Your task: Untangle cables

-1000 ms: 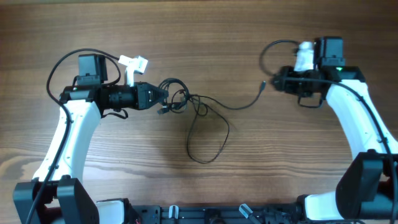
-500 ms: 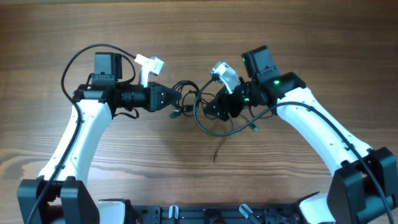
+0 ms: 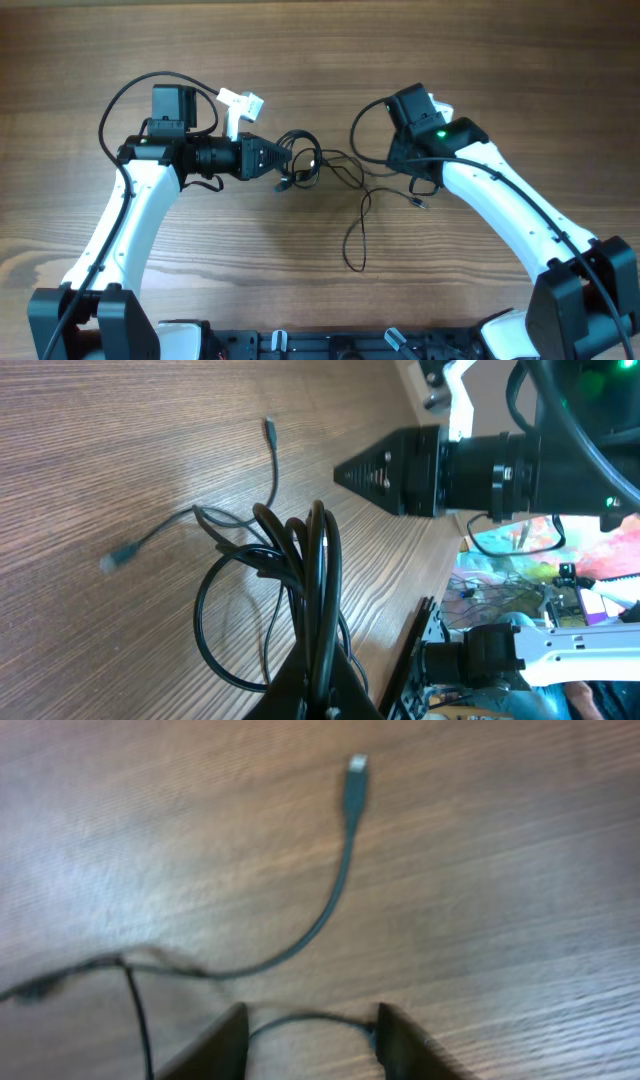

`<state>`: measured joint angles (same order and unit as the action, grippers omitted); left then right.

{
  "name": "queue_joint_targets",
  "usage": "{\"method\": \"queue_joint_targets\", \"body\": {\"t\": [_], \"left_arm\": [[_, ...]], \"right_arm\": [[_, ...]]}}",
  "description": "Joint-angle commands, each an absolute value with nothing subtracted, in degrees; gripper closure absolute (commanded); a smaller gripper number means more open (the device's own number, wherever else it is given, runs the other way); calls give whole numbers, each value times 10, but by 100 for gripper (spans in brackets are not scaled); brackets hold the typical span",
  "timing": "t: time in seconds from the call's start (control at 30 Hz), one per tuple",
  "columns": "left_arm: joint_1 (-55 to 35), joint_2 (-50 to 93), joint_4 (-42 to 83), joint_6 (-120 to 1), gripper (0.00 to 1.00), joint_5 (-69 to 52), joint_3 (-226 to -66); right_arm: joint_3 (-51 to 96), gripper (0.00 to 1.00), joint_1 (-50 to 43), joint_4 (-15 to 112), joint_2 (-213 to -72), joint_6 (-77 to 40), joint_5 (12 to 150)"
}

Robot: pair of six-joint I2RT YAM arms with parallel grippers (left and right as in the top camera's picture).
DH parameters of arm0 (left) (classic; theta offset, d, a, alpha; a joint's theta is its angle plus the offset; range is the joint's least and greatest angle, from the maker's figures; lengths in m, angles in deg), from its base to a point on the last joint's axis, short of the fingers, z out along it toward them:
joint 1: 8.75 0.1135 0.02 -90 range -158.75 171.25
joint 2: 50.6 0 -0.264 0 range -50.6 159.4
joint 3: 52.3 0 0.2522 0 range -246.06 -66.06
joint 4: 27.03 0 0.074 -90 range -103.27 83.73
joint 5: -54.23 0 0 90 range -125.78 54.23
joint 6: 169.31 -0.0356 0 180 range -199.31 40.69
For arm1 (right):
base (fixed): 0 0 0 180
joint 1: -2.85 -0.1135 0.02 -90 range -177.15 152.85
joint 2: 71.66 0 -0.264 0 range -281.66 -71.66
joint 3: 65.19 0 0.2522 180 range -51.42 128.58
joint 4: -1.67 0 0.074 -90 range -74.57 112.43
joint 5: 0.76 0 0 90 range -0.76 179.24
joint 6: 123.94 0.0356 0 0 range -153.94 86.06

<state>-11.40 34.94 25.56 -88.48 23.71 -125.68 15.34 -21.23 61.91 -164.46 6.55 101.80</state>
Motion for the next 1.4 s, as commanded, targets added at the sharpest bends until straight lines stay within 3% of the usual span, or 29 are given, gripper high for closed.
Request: {"method": "queue_joint_targets", "body": {"t": [0.0, 0.07, 0.1, 0.17, 0.27, 0.4, 0.43, 0.5, 0.53, 0.57, 0.6, 0.67, 0.73, 0.8, 0.93, 1.0, 1.07, 1.13, 1.3, 1.37], "left_arm": [[-118, 337, 257, -894, 96, 248, -1261], [-124, 337, 258, -894, 96, 248, -1261], [-133, 337, 261, -894, 96, 241, -1261], [-147, 337, 267, -894, 96, 238, -1261], [-161, 337, 266, -894, 96, 272, -1261], [-163, 337, 248, -894, 96, 387, -1261], [-163, 337, 247, -894, 96, 388, -1261], [-162, 337, 246, -894, 96, 387, -1261], [-160, 337, 246, -894, 96, 382, -1261], [-155, 337, 247, -894, 96, 368, -1261], [-152, 337, 247, -894, 91, 346, -1261], [-148, 337, 252, -855, 68, 220, -1261], [-148, 337, 260, -798, 63, 92, -1261], [-148, 337, 271, -788, 63, 74, -1261], [-150, 337, 273, -788, 66, 104, -1261], [-150, 337, 277, -788, 69, 115, -1261], [-150, 337, 289, -788, 81, 122, -1261], [-150, 337, 302, -788, 83, 135, -1261], [-150, 337, 304, -788, 48, 236, -1261], [-150, 337, 288, -788, 42, 295, -1261]], "right_arm": [[152, 44, -202, 534, -1651, -78, 923], [152, 39, -202, 461, -1651, -278, 667], [152, 38, -202, 425, -1651, -329, 535], [152, 31, -202, 384, -1651, -371, 420], [152, 27, -202, 380, -1651, -403, 375], [152, 29, -202, 378, -1651, -415, 388], [152, 34, -202, 380, -1651, -415, 388], [152, 55, -202, 385, -1651, -415, 388], [152, 85, -202, 387, -1651, -415, 388], [152, 96, -202, 387, -1651, -412, 391], [152, 96, -202, 387, -1651, -405, 409], [152, 96, -202, 386, -1651, -289, 506], [152, 96, -202, 391, -1651, -179, 562], [152, 96, -202, 392, -1651, -89, 557], [152, 96, -202, 391, -1651, -41, 489], [152, 96, -202, 390, -1651, 54, 509], [152, 96, -202, 390, -1651, 146, 537], [152, 96, -202, 390, -1651, 211, 587], [152, 96, -202, 390, -1651, 245, 644], [152, 95, -202, 388, -1651, 245, 648]]}}
